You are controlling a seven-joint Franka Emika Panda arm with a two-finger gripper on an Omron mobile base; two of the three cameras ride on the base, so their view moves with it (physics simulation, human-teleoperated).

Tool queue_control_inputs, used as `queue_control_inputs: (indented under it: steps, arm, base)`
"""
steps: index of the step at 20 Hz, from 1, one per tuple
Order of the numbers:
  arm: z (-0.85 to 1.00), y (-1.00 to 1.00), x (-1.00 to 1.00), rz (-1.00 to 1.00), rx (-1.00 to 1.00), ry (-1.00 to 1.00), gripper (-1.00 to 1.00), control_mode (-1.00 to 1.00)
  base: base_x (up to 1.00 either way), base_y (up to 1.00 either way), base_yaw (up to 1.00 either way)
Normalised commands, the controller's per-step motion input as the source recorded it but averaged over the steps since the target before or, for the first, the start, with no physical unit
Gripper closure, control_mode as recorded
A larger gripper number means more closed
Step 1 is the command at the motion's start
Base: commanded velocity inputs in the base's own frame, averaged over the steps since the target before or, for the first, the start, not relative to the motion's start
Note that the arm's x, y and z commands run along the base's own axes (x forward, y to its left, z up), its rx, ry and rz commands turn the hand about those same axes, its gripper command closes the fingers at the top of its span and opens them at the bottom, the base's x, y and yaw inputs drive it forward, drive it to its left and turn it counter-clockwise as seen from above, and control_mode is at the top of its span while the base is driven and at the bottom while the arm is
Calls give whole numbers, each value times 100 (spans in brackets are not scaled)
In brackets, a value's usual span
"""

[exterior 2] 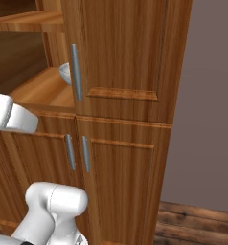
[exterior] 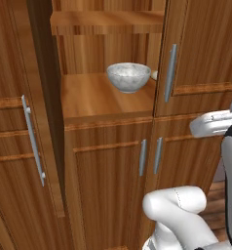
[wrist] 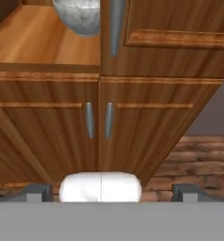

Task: Move the bowls from the cabinet to the plates on the dining table.

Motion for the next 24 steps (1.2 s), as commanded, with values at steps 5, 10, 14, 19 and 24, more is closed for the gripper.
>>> queue_control_inputs:
  steps: [5,10,14,19,24]
  arm:
    - [20,0,0,0,0,-18,-100,-100]
    - [43,-8,0,-1,0,-2,-100,-100]
    - [25,-9,5,0,0,0,-100,-100]
    - [2,-2,44,-1,0,1,-100,-100]
    - [0,0,45,0,0,0,-100,-100]
  base:
    - [0,0,0]
    - [0,0,0]
    - [0,0,0]
    - [0,0,0]
    - [0,0,0]
